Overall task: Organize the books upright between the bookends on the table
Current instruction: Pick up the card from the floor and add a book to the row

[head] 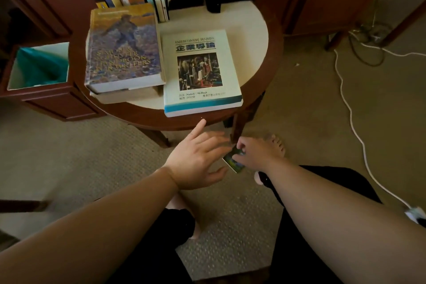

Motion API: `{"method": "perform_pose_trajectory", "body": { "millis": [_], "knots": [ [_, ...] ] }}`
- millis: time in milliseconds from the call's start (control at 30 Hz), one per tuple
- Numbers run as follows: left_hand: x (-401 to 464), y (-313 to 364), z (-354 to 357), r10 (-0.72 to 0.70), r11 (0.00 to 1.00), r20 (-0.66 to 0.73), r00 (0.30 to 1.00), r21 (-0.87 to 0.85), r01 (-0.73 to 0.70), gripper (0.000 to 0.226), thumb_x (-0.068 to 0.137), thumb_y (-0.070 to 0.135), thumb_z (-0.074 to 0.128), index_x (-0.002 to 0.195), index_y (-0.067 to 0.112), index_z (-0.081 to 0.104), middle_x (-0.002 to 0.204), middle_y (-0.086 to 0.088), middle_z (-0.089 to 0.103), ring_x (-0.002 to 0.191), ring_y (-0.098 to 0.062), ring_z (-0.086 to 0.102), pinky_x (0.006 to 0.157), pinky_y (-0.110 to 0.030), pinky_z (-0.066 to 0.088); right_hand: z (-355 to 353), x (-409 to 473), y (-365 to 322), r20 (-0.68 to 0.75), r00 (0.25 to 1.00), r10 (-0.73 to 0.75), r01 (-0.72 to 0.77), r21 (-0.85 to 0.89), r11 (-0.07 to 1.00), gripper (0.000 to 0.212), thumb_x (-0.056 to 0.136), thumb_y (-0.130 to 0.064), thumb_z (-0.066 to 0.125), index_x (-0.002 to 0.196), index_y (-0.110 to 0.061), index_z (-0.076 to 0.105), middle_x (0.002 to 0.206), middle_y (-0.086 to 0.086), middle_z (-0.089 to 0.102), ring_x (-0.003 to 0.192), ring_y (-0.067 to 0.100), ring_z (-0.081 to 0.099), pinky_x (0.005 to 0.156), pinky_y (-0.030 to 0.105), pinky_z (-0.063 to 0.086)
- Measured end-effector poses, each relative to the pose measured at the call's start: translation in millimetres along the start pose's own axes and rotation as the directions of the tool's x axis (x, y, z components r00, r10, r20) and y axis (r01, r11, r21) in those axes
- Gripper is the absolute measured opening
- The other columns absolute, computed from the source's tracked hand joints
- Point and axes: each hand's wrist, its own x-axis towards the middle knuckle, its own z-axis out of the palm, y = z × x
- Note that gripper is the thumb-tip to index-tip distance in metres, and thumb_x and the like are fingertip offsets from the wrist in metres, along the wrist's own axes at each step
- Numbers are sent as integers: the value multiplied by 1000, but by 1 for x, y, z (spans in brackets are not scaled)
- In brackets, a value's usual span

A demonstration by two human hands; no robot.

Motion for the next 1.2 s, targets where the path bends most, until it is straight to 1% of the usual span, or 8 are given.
{"method": "perform_pose_trajectory", "body": {
  "millis": [133, 200, 267, 333, 500, 733, 833, 1200],
  "knots": [
    [-2, -9, 18, -18, 995, 53, 998, -96, 23, 48, 91, 37, 77, 134, 16, 69, 141, -7, 64, 138, -23, 54, 121, -55, 38, 4, 16, 7, 62, 995, 77, -75, -24, 997, 41, 98, -51, 65, 130, -27, 58, 129, -1, 65, 120, 22, 54, 100, 40, 31],
    [5, -6, 15, -38, 990, -58, 998, -136, 30, 44, 93, 29, 75, 132, 12, 70, 138, -9, 66, 135, -25, 57, 112, -50, 48, 0, 20, 5, 73, 991, 110, -108, -25, 994, 49, 101, -49, 63, 141, -23, 53, 144, 7, 56, 135, 29, 47, 103, 35, 33],
    [13, 3, 6, -31, 995, -229, 973, -100, 9, 44, 94, 26, 73, 135, 10, 69, 141, -11, 64, 135, -28, 57, 118, -51, 42, -6, 22, 2, 74, 988, 137, -135, -29, 990, 52, 104, -47, 59, 147, -21, 49, 152, 13, 47, 141, 30, 42, 101, 31, 36],
    [17, 8, -2, -79, 997, -308, 948, -4, 82, 60, 92, 30, 73, 146, 13, 56, 155, -10, 51, 145, -30, 46, 127, -57, 21, -7, 26, 1, 70, 987, 145, -144, -25, 989, 52, 105, -44, 59, 150, -21, 47, 156, 14, 43, 144, 29, 40, 102, 30, 36],
    [20, -7, 1, -277, 938, -187, 942, 159, 307, 95, 84, 44, 80, 162, 13, 35, 171, -10, 23, 159, -29, 18, 130, -49, -4, 3, 44, 15, 89, 979, 185, -184, -19, 983, 55, 103, -41, 62, 151, -18, 47, 158, 13, 43, 146, 28, 38, 105, 29, 35],
    [23, -8, 12, -254, 918, -271, 928, 235, 320, 80, 83, 45, 77, 154, 16, 53, 166, -8, 28, 154, -30, 27, 130, -49, 2, 50, 96, 50, 123, 948, 293, -299, 32, 954, 65, 96, -46, 71, 147, -14, 47, 150, 11, 48, 139, 28, 46, 108, 32, 37],
    [23, -10, 16, -246, 910, -311, 918, 252, 329, 73, 85, 41, 76, 150, 16, 56, 163, -8, 32, 152, -29, 31, 130, -48, 5, 91, 134, 70, 131, 948, 289, -302, 98, 948, 93, 83, -56, 82, 152, -12, 40, 152, 9, 51, 134, 28, 53, 102, 35, 43],
    [26, -12, 30, -220, 873, -423, 879, 316, 371, 66, 90, 54, 76, 146, 24, 57, 156, -5, 43, 149, -22, 36, 126, -44, 17, 142, 199, 106, 115, 919, 377, -387, 83, 918, 128, 67, -59, 88, 162, -8, 19, 165, 16, 33, 149, 34, 34, 122, 47, 30]
  ]
}}
